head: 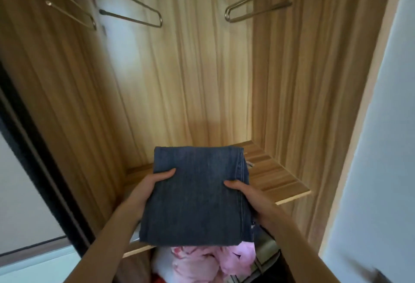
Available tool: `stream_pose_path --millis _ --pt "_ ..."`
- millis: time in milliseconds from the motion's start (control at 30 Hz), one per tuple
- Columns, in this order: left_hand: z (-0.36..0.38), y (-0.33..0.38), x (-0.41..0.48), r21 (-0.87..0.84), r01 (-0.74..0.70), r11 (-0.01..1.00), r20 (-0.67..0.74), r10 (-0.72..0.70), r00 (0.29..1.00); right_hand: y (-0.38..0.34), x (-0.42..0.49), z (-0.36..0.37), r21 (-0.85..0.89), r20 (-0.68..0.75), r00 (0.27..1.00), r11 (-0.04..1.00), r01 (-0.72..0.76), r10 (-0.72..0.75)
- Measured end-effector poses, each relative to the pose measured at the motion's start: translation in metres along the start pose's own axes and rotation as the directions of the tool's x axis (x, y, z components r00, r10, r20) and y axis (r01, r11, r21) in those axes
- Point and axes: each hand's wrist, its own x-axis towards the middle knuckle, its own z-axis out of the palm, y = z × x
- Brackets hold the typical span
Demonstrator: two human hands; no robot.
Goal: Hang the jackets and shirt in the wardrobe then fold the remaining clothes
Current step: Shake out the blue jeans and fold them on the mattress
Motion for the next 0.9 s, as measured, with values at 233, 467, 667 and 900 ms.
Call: stream_pose_path --millis 233,467,667,900 --pt "-0.114 0.008 0.091 0.166 -0.196 0.966 -0.211 0.229 0.950 0.027 0.135 0.078 -0.021 0.001 1.000 1.000 0.005 -0.005" --pt "-0.179 -0.022 0.189 0.355 -0.225 0.907 -0.452 0.378 0.808 0.067 0.256 0.139 -0.054 -0.010 0.997 0.995 -0.081 0.080" --pt "-0.207 -0.114 0.210 0.612 0.096 0.785 -0.579 0.363 0.730 0.120 0.294 0.147 -0.370 -0.015 0.992 0.921 -0.123 0.126" --pt "-0.175 -0.110 0.223 0.962 0.134 0.236 -0.251 0.589 0.768 0.118 0.290 0.177 -0.935 0.353 0.861 -0.096 0.343 -0.366"
